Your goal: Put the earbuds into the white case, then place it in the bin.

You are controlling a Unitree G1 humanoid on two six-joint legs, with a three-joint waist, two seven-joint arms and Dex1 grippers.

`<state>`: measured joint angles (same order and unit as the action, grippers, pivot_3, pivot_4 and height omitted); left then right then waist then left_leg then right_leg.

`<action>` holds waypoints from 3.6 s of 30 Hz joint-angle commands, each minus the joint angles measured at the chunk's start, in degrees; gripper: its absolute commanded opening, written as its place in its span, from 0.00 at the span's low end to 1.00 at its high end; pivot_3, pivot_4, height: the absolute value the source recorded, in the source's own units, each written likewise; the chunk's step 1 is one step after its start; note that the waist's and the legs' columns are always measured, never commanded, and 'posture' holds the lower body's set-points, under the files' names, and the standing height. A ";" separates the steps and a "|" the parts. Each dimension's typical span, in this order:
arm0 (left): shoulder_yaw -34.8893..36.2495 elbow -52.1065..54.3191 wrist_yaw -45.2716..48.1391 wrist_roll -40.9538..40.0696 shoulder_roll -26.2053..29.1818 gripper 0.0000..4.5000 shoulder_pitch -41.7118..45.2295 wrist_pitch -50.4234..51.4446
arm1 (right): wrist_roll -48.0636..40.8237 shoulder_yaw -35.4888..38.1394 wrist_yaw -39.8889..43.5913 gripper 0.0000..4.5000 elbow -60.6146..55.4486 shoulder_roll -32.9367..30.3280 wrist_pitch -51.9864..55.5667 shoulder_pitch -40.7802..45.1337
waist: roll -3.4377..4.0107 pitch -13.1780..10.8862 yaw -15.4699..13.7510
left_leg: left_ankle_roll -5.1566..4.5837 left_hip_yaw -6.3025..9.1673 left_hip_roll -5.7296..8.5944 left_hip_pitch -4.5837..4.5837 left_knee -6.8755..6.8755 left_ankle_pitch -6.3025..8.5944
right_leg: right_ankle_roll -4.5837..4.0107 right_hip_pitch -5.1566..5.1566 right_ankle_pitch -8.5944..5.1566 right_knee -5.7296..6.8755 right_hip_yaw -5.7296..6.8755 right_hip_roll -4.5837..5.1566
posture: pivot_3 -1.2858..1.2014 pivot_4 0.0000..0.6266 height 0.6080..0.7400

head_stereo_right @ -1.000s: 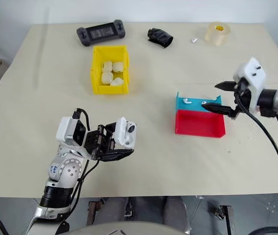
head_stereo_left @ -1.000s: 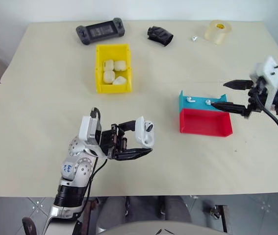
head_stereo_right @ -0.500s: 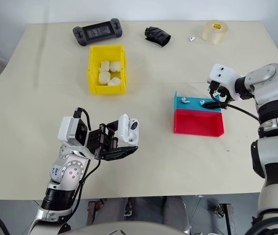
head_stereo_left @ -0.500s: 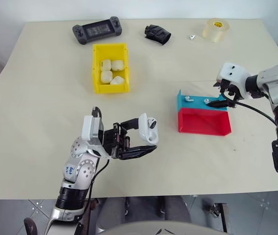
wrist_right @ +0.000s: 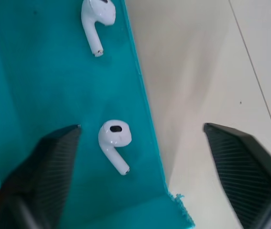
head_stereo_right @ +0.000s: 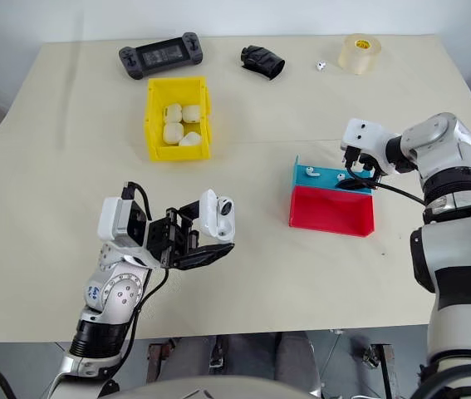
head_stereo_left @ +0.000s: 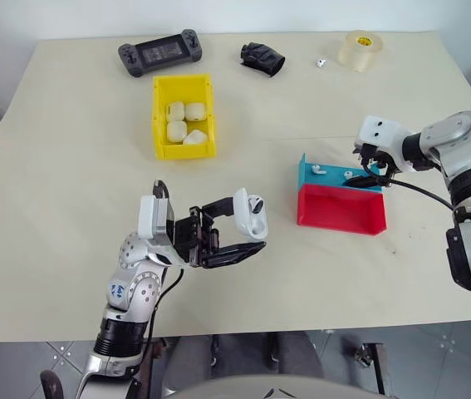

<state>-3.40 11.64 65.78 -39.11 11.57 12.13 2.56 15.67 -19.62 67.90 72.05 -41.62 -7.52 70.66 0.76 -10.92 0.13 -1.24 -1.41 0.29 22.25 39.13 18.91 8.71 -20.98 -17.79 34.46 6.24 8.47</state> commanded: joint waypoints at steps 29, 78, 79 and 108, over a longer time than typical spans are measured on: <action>0.08 1.75 0.92 -0.13 0.65 0.62 -1.25 -3.13 | 2.96 1.46 3.10 0.40 0.67 0.99 -0.76 -1.02 | 0.00 0.00 0.10 | 0.02 -0.03 -0.01 -0.06 0.02 -0.01 | 0.00 0.00 0.00 0.06 -0.08 0.00 | 0.52 0.24 1.00; 3.16 -12.54 2.07 -0.12 -1.94 0.62 11.61 -2.06 | -85.42 34.01 -40.65 0.13 -111.42 28.89 56.74 -51.69 | -0.03 0.02 -1.32 | 0.08 0.26 0.31 0.05 0.01 -0.03 | -0.03 -0.50 0.00 0.58 -0.35 -0.02 | 0.52 0.24 1.00; 3.15 -12.83 2.13 -0.03 -1.97 0.62 11.85 -2.02 | -85.79 33.06 -41.05 0.13 -111.80 28.90 56.30 -52.22 | -0.03 0.01 -1.34 | 0.08 0.27 0.31 0.05 0.01 -0.03 | -0.03 -0.50 -0.01 0.58 -0.35 -0.02 | 0.52 0.24 1.00; 3.80 -11.96 1.46 0.34 -2.82 0.62 11.64 -2.77 | -82.84 23.36 -40.10 0.13 -107.53 24.24 47.10 -58.90 | -0.04 0.01 -1.39 | 0.06 0.28 0.30 0.05 0.00 -0.02 | -0.04 -0.49 -0.01 0.56 -0.34 -0.01 | 0.52 0.24 1.00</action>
<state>-0.03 -2.64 67.03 -37.94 9.09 23.69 0.66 -66.68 3.85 27.53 -35.42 -16.84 39.97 12.24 0.72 -10.90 -1.26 -1.18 -1.13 0.59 22.31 39.14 18.89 8.67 -21.47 -17.80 35.01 5.90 8.45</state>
